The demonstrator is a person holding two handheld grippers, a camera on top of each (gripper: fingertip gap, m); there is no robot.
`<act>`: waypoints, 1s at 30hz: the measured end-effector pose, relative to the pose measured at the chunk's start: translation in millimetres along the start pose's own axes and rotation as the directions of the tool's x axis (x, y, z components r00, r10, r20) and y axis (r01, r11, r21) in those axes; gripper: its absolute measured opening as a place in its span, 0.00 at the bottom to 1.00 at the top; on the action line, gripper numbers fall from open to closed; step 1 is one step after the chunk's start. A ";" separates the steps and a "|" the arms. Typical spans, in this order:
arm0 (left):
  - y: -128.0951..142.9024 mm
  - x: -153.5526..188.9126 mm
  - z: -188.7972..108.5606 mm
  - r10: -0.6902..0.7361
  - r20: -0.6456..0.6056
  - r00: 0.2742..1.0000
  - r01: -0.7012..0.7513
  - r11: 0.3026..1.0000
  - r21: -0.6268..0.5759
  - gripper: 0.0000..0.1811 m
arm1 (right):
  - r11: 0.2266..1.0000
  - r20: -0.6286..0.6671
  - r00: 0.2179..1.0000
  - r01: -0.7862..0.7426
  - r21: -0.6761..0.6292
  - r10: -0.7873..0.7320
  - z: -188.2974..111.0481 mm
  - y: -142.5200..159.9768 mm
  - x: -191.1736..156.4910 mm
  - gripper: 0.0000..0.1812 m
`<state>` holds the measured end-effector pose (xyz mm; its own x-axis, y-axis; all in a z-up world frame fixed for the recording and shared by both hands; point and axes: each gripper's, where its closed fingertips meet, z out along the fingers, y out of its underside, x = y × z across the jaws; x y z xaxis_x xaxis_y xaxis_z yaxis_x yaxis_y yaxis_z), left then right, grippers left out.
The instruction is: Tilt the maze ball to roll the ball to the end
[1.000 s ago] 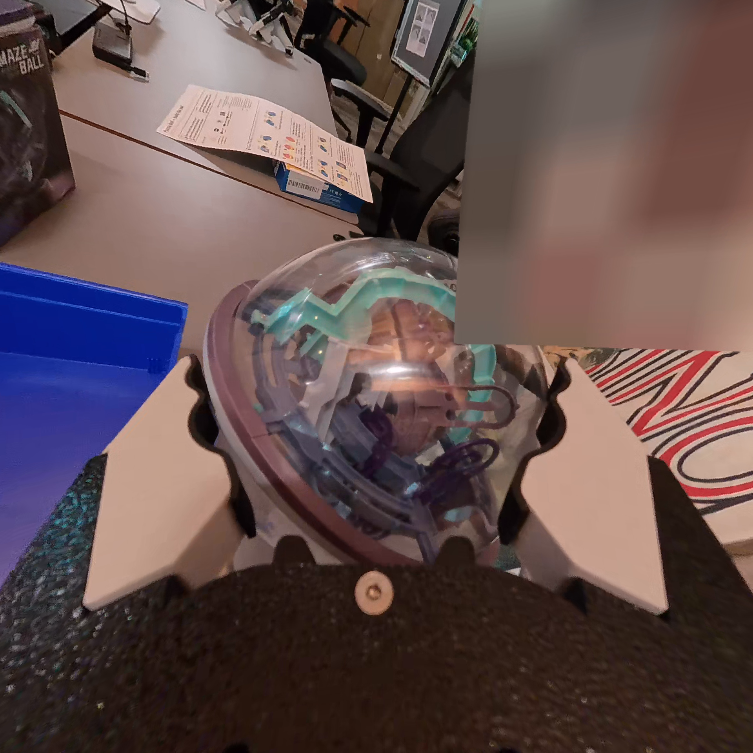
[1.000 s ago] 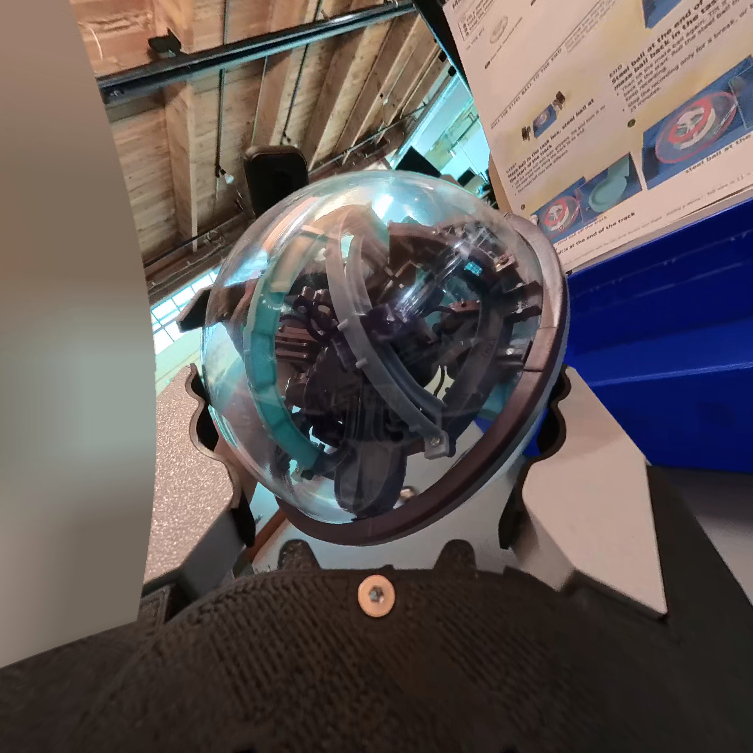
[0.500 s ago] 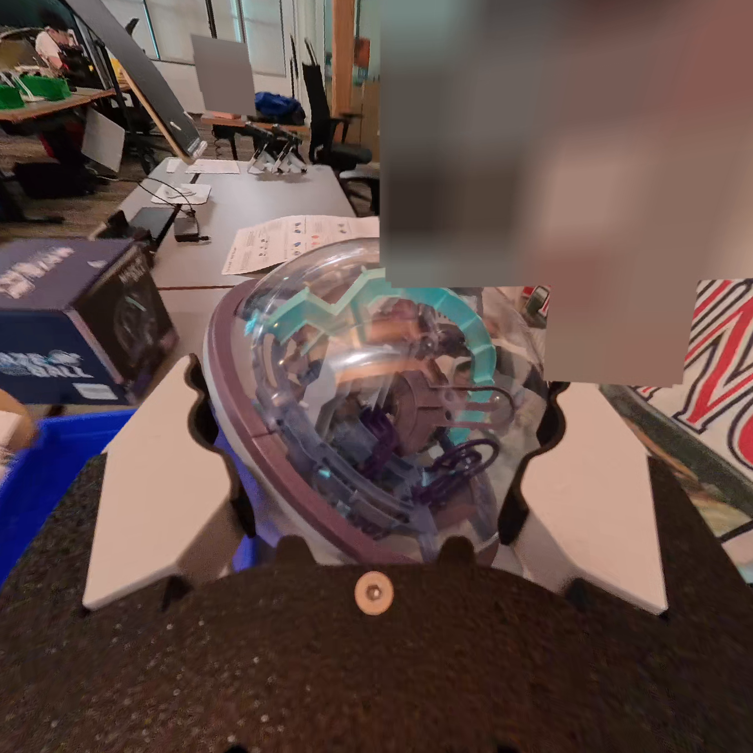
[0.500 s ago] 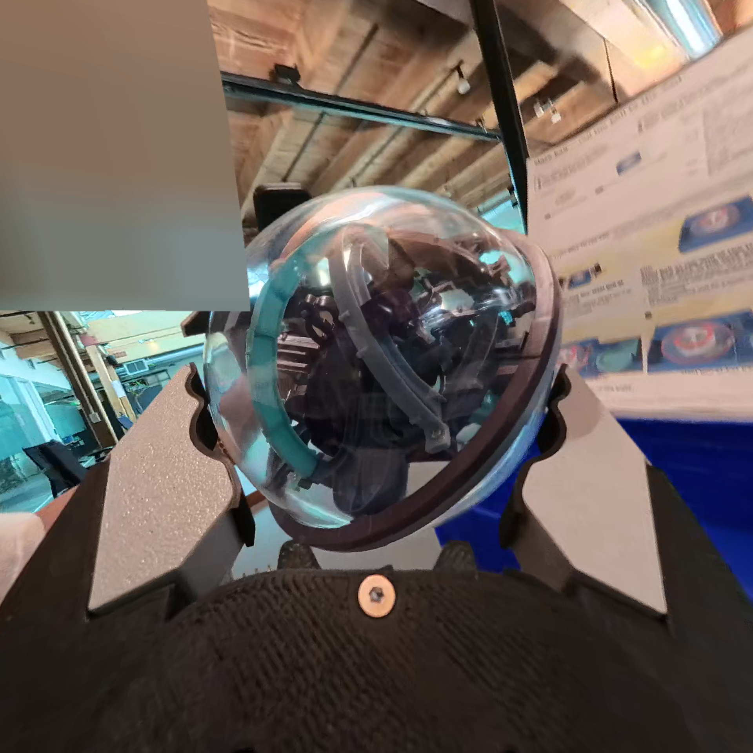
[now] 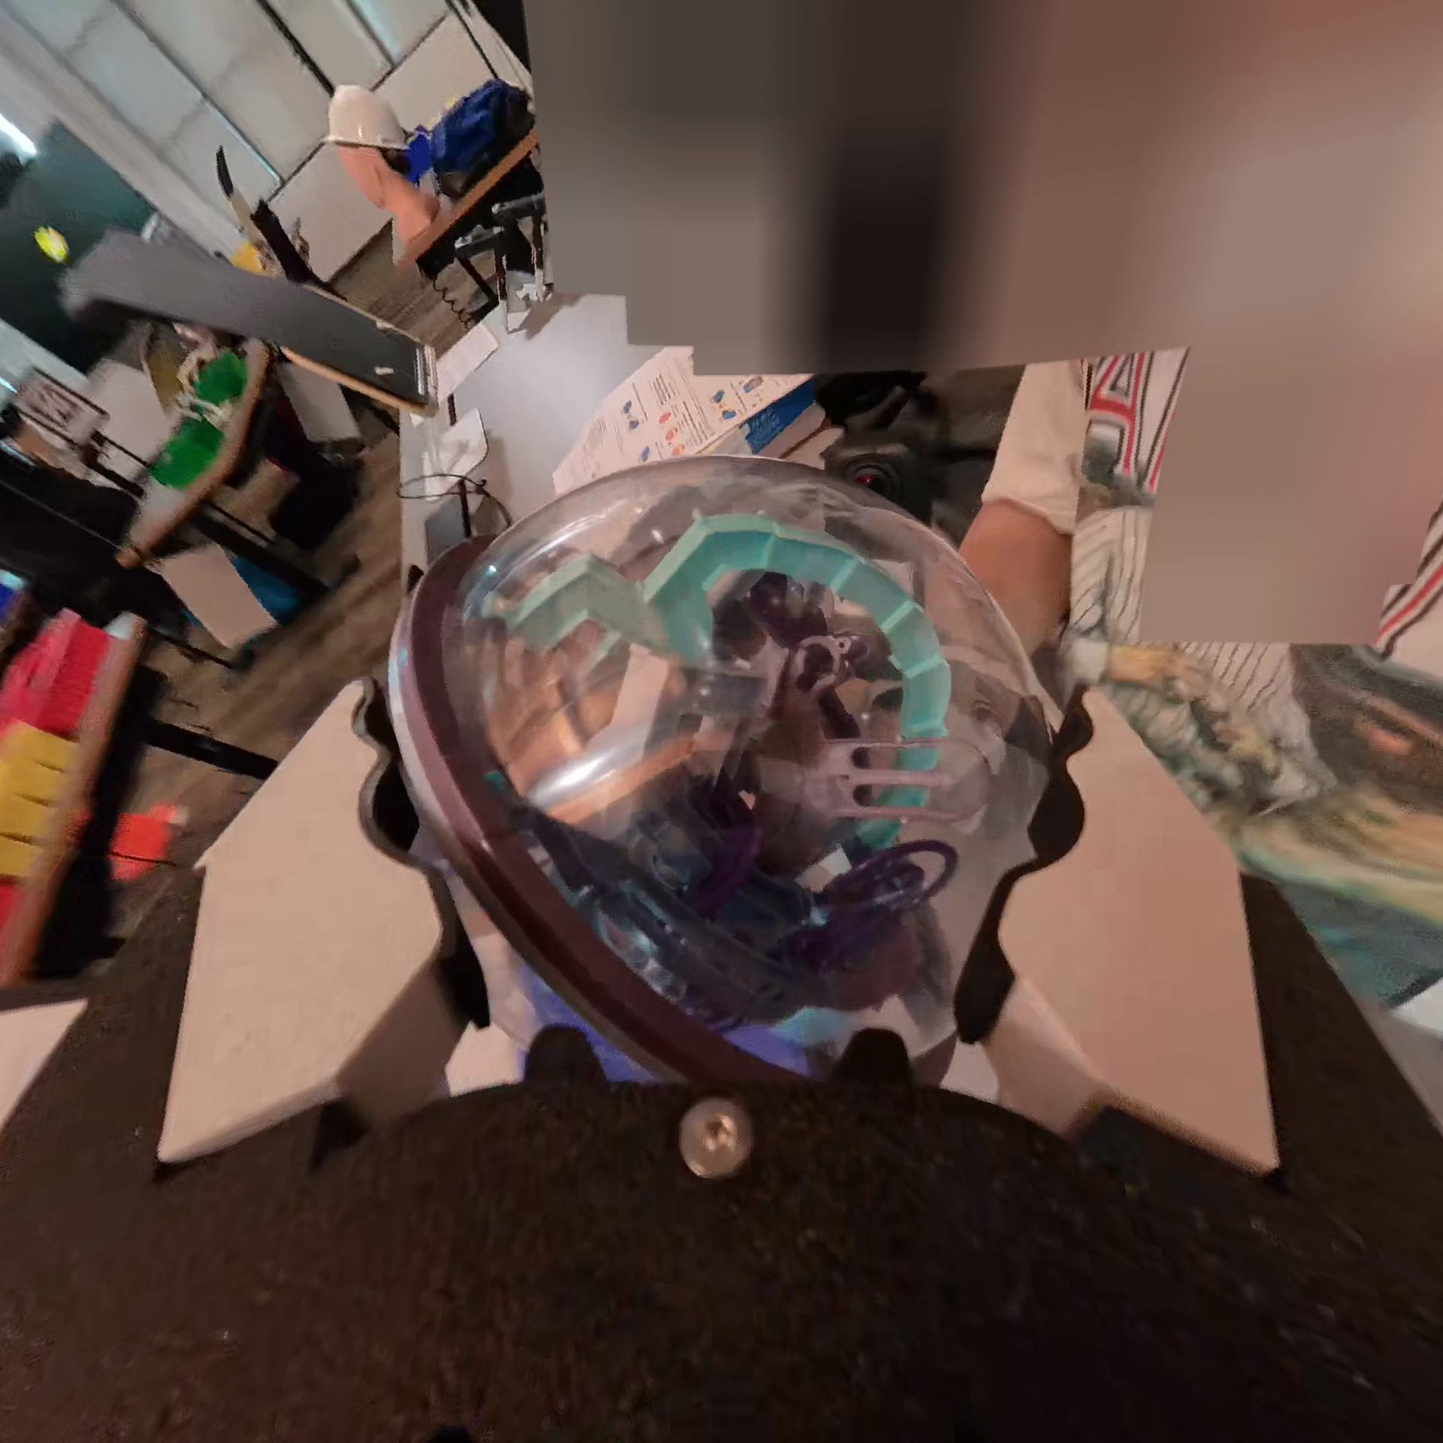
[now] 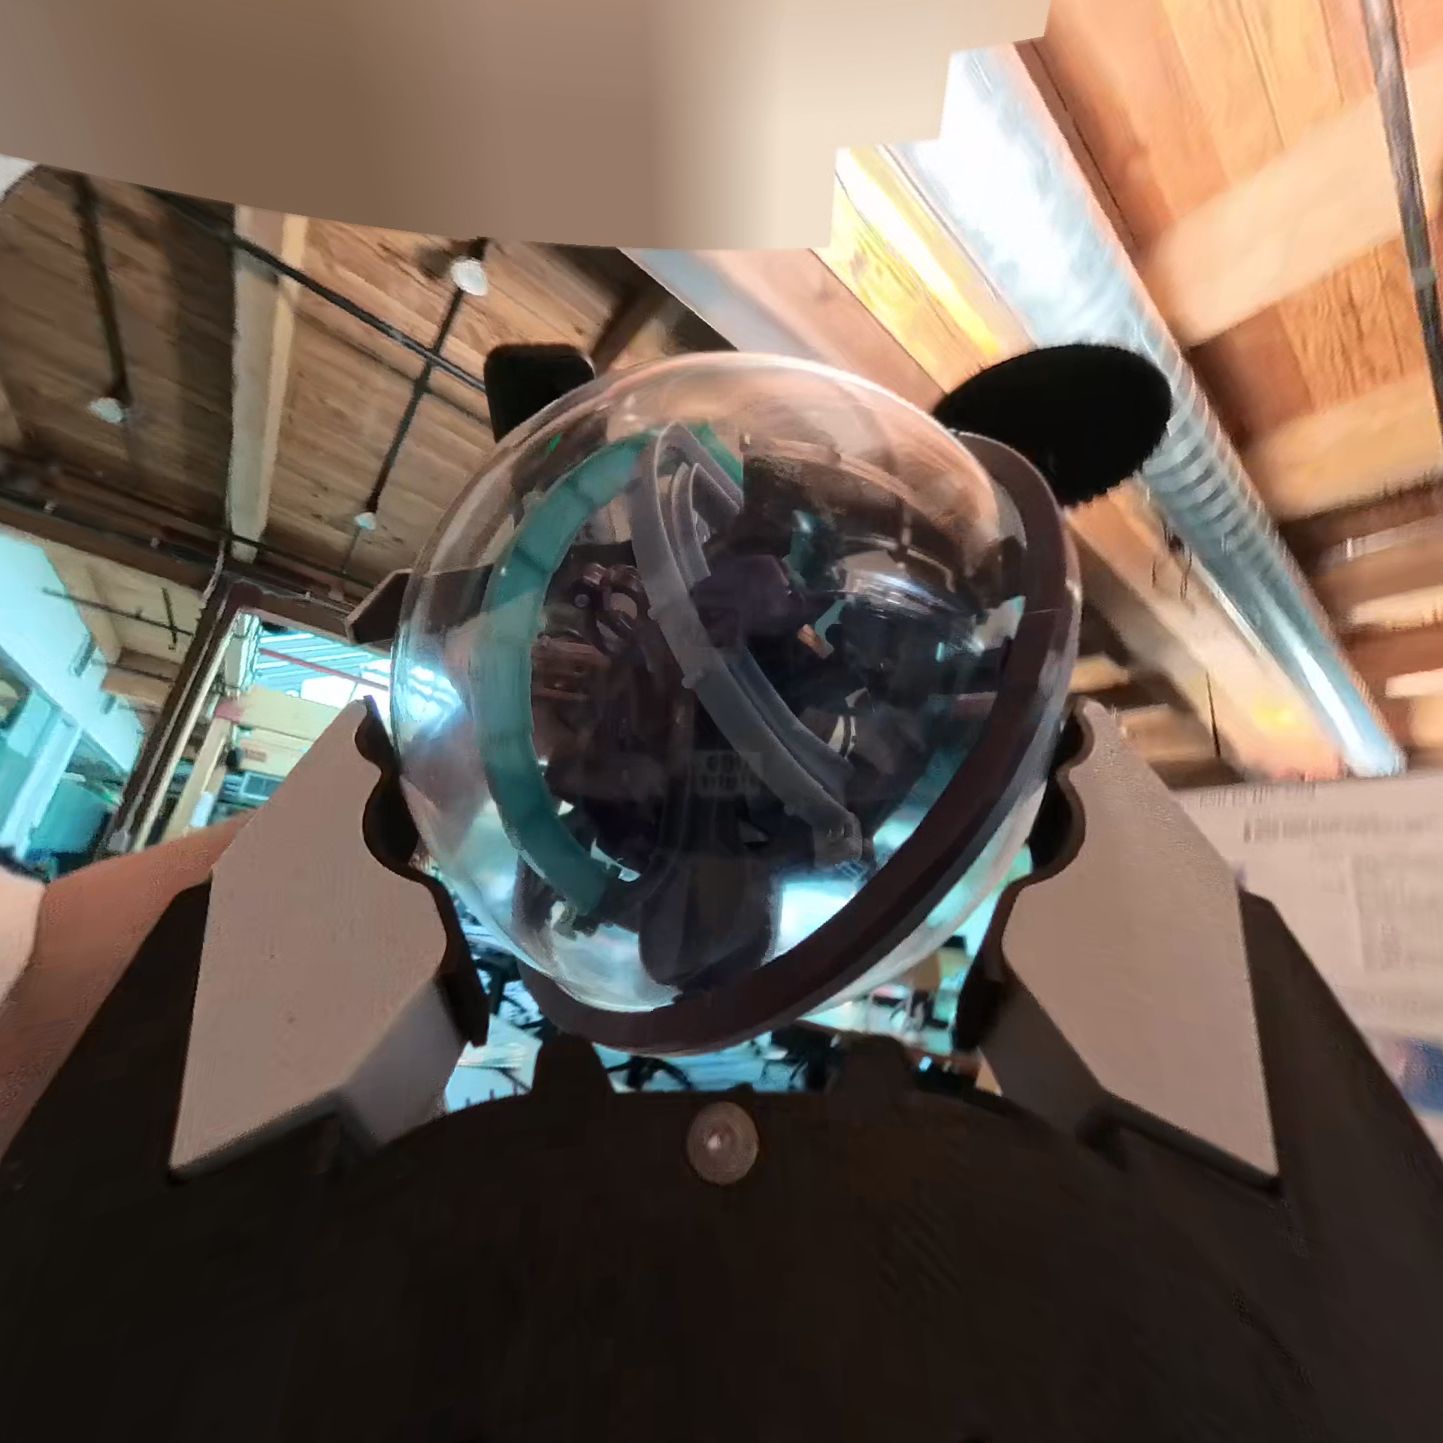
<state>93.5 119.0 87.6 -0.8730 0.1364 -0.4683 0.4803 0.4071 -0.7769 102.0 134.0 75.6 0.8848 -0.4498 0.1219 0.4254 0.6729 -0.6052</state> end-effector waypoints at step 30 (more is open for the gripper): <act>-13.2 -22.1 -6.0 0.049 0.032 0.998 -0.042 0.980 -0.194 0.86 | 0.994 0.053 0.997 -0.068 0.085 0.064 25.5 -7.2 13.2 0.87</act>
<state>105.9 116.0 110.8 -0.8454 0.1274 -0.5186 0.4907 0.5687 -0.6602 115.5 138.2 101.7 0.9189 -0.3742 0.1245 0.3787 0.7492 -0.5434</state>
